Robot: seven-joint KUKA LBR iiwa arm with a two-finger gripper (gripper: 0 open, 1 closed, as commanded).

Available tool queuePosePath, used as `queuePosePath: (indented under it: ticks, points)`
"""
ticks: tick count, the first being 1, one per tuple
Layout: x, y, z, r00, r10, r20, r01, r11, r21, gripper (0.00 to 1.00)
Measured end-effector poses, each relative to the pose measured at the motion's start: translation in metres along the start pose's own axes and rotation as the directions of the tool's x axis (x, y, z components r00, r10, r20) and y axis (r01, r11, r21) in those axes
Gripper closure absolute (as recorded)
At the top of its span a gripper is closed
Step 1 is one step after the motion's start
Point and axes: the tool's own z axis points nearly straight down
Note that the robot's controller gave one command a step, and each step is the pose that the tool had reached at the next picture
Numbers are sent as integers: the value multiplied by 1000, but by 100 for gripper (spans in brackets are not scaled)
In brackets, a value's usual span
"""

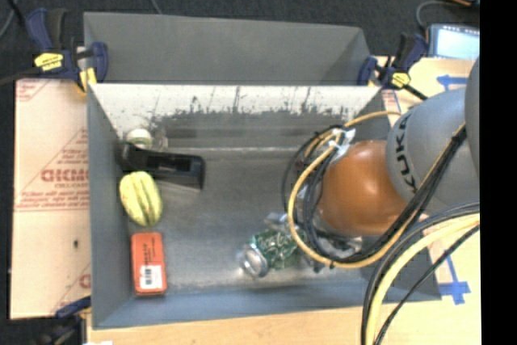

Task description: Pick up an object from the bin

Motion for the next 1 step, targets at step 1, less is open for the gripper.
queuePosePath:
  ticks: [1]
  points:
    - [-16, 2, -33, 1000, -5, -6, 5, 1000, -9, 100]
